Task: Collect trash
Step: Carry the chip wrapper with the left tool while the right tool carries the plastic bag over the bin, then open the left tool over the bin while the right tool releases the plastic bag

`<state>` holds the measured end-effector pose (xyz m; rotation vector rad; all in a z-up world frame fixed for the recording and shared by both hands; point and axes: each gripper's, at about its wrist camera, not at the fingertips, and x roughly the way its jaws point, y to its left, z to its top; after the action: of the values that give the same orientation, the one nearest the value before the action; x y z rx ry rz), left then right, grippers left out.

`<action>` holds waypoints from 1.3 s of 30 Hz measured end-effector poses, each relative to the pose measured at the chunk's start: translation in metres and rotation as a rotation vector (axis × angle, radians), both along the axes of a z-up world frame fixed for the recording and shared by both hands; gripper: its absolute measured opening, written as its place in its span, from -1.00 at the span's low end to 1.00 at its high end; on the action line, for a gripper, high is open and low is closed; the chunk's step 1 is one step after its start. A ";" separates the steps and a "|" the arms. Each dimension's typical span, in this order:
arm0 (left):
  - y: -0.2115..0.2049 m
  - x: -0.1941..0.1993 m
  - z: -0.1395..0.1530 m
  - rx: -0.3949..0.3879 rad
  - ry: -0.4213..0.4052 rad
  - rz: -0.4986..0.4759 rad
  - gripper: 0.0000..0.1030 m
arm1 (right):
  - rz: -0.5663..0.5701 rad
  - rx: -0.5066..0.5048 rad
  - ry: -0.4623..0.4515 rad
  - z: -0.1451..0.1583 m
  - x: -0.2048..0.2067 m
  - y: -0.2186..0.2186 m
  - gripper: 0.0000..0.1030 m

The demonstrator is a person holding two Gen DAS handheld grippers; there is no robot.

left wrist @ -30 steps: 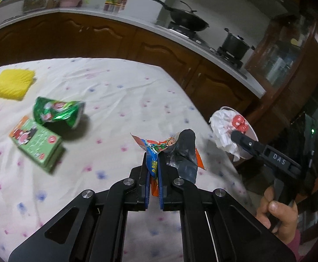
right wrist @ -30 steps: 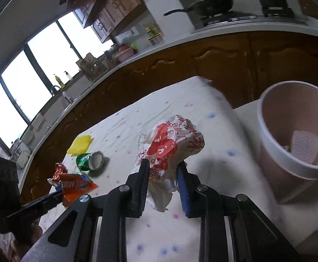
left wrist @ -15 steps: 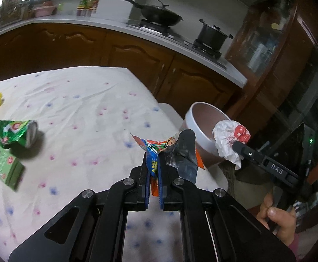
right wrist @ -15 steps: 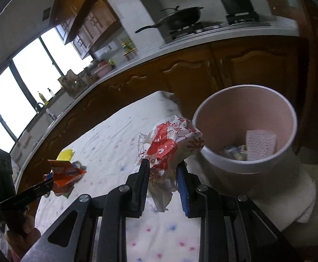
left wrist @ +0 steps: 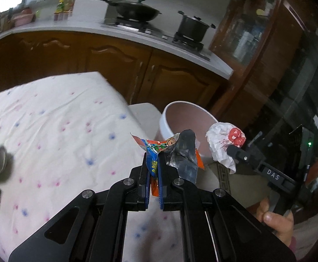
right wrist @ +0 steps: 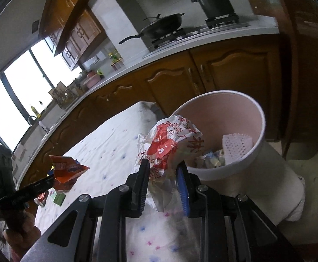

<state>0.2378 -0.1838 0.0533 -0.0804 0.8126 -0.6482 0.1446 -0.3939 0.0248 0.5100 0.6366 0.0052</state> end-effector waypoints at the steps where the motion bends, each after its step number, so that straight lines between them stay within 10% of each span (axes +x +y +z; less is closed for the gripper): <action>1: -0.006 0.001 0.002 0.002 -0.003 -0.009 -0.91 | -0.006 0.000 -0.001 0.001 0.000 -0.004 -0.50; 32: -0.165 0.078 -0.035 0.150 0.108 -0.157 -0.90 | -0.074 0.031 0.079 -0.020 0.045 -0.088 -0.42; 39: -0.170 0.083 -0.040 0.154 0.123 -0.154 -0.32 | -0.084 0.058 0.088 -0.023 0.048 -0.098 -0.22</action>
<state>0.3205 -0.3533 0.0136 0.0843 0.9919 -0.7289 0.1925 -0.4920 0.0013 0.5952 0.7023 -0.0792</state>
